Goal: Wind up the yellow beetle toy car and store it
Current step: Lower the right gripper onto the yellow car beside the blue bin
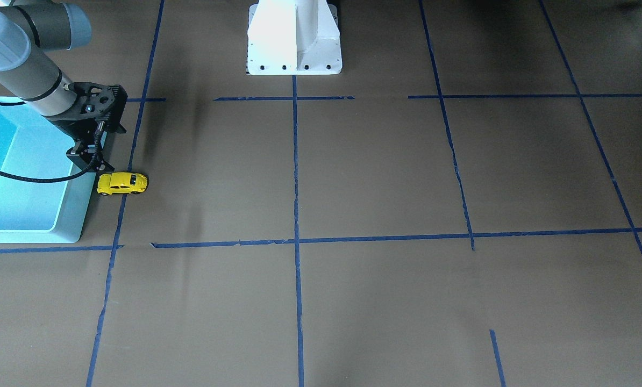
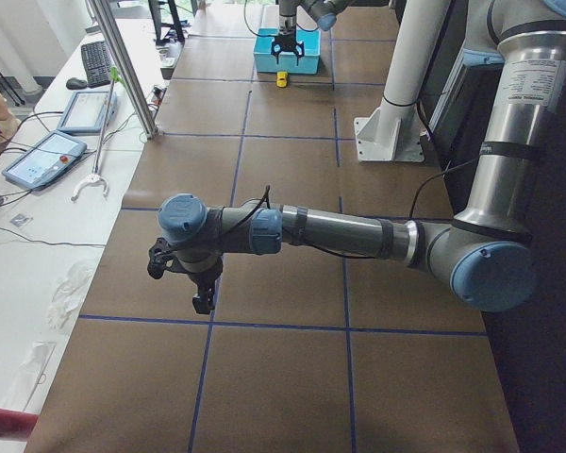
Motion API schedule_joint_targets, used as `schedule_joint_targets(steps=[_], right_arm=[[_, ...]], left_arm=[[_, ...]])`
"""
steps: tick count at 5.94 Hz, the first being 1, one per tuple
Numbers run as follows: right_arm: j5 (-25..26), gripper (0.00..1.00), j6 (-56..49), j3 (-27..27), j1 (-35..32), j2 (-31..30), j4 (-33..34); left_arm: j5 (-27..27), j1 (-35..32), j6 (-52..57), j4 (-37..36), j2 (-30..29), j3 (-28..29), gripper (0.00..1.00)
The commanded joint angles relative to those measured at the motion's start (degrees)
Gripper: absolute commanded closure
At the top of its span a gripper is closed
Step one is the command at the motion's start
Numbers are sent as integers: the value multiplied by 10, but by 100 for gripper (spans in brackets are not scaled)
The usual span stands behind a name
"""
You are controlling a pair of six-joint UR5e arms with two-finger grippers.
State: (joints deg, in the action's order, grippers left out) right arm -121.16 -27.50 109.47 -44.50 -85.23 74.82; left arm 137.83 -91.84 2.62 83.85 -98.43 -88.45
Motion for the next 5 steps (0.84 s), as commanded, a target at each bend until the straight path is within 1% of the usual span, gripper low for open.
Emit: schedule_joint_targets(steps=[1, 2, 3, 4, 5], right_arm=[[33, 0, -12, -15, 10, 0, 0], [51, 0, -13, -21, 10, 3, 0], [67, 0, -25, -41, 10, 15, -9], [68, 0, -26, -54, 13, 17, -24], [71, 0, -26, -55, 22, 18, -27]], left_arm=[[-2, 0, -11, 32, 7, 13, 0], [-3, 0, -16, 32, 6, 14, 0], [-2, 0, -17, 31, 6, 14, 0], [-2, 0, -17, 32, 5, 14, 0], [-2, 0, -17, 32, 5, 14, 0]])
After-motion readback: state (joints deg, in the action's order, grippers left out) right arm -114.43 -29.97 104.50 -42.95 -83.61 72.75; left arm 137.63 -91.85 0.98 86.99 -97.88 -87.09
